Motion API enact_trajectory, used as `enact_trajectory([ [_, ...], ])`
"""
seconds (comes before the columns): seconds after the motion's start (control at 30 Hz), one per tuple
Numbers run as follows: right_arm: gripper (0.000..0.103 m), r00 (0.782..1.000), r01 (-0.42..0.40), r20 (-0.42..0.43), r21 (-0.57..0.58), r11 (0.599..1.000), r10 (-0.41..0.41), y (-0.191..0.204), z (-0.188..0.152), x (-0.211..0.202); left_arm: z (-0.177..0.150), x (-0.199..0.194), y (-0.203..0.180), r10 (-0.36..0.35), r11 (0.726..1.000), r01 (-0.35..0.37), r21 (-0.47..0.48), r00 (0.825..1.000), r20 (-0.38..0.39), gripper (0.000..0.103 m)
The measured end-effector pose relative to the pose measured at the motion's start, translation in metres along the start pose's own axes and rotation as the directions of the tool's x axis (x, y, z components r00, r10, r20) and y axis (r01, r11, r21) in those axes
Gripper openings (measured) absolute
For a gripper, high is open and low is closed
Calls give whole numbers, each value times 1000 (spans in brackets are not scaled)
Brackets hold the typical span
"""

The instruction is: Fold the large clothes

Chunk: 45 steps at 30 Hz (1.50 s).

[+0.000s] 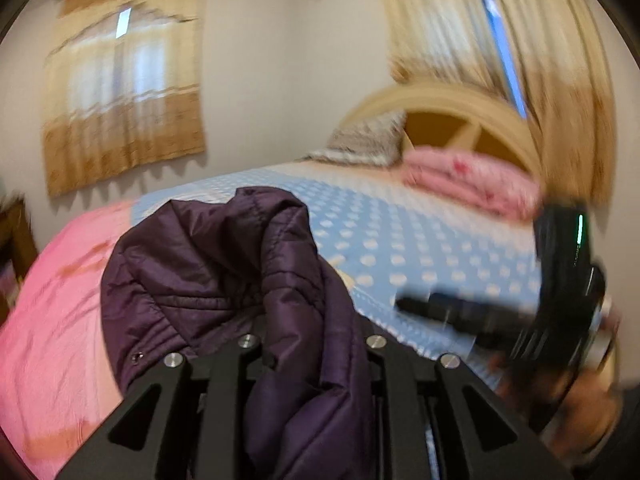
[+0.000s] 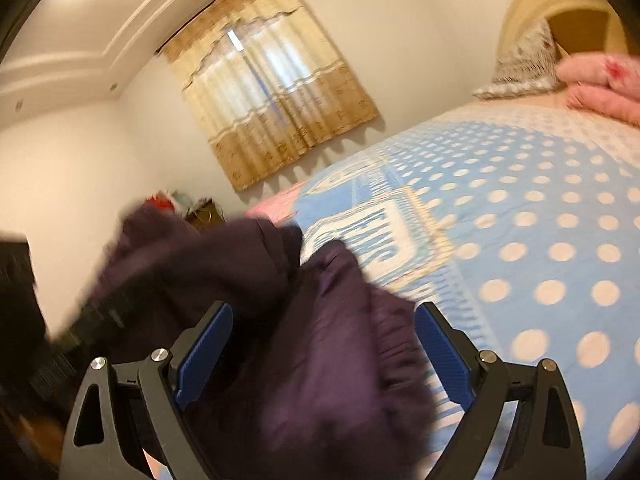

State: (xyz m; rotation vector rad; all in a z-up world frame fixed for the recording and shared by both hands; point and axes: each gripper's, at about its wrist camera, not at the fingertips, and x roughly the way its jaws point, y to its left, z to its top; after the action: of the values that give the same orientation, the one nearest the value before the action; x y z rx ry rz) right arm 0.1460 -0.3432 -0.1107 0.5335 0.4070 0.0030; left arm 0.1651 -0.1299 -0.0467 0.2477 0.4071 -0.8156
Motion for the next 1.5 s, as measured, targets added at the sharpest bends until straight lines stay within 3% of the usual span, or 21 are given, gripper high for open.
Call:
enact_trajectory([
  [0.1, 93, 993, -105, -47, 26, 994, 106, -7, 33, 4, -12, 9, -25, 20, 989, -15, 147, 999, -31, 23],
  [0.2, 93, 963, -208, -175, 6, 978, 206, 7, 62, 23, -21, 8, -36, 27, 974, -19, 226, 999, -33, 24],
  [0.3, 93, 909, -265, -345, -44, 963, 234, 37, 79, 60, -24, 2, -38, 34, 968, -25, 249, 999, -30, 26],
  [0.4, 92, 824, -317, -501, -20, 948, 265, 58, 77, 96, -23, 3, -45, 55, 960, -45, 276, 998, -28, 28],
  [0.43, 77, 803, -318, -538, -22, 948, 257, 63, 72, 105, -23, 5, -49, 64, 957, -55, 286, 998, -24, 30],
  [0.47, 53, 783, -328, -565, -23, 944, 259, 67, 67, 110, -23, 5, -53, 76, 954, -67, 293, 997, -19, 34],
  [0.5, 15, 774, -326, -585, -38, 945, 244, 71, 60, 115, -22, 4, -56, 90, 951, -82, 300, 996, -13, 36],
  [0.6, 11, 801, -279, -569, -75, 957, 189, 65, 56, 115, -22, -15, -67, 140, 932, -143, 334, 990, 33, 53],
  [0.67, 10, 820, -262, -547, -99, 960, 168, 58, 56, 104, -18, -47, -71, 119, 936, -144, 321, 988, 95, 69],
  [0.77, 10, 842, -247, -520, -131, 960, 146, 46, 60, 84, -7, -95, -56, 103, 967, -136, 214, 982, 156, 85],
  [0.87, 10, 851, -217, -515, -167, 962, 103, 34, 63, 73, 5, -118, -19, 189, 972, -210, 103, 965, 182, 94],
  [0.97, 10, 854, -185, -515, -173, 967, 71, 20, 60, 70, 8, -95, 27, 314, 947, -319, 37, 945, 96, 92],
  [1.03, 10, 860, -152, -509, -194, 969, 33, 13, 57, 70, 5, -73, 39, 304, 953, -304, 16, 952, 23, 92],
  [1.1, 10, 857, -129, -515, -183, 975, 17, 2, 53, 75, -4, -43, 38, 245, 969, -243, 35, 966, -78, 92],
  [1.27, 13, 860, -44, -509, -153, 987, -41, -20, 45, 80, -10, -20, 27, 202, 976, -209, -54, 973, -116, 94],
  [1.3, 16, 871, -14, -487, -159, 987, -66, -17, 48, 75, -8, -16, 23, 204, 975, -213, -56, 970, -130, 94],
  [1.4, 34, 930, 108, -333, -163, 981, -157, 15, 68, 39, -10, -8, 21, 228, 972, -234, -29, 963, -145, 94],
  [1.43, 44, 949, 118, -275, -148, 982, -155, 27, 73, 27, -12, -9, 26, 226, 971, -235, -48, 963, -148, 94],
  [1.5, 55, 975, 116, -177, -117, 986, -135, 49, 78, 10, -19, -6, 29, 224, 969, -237, -71, 962, -156, 94],
])
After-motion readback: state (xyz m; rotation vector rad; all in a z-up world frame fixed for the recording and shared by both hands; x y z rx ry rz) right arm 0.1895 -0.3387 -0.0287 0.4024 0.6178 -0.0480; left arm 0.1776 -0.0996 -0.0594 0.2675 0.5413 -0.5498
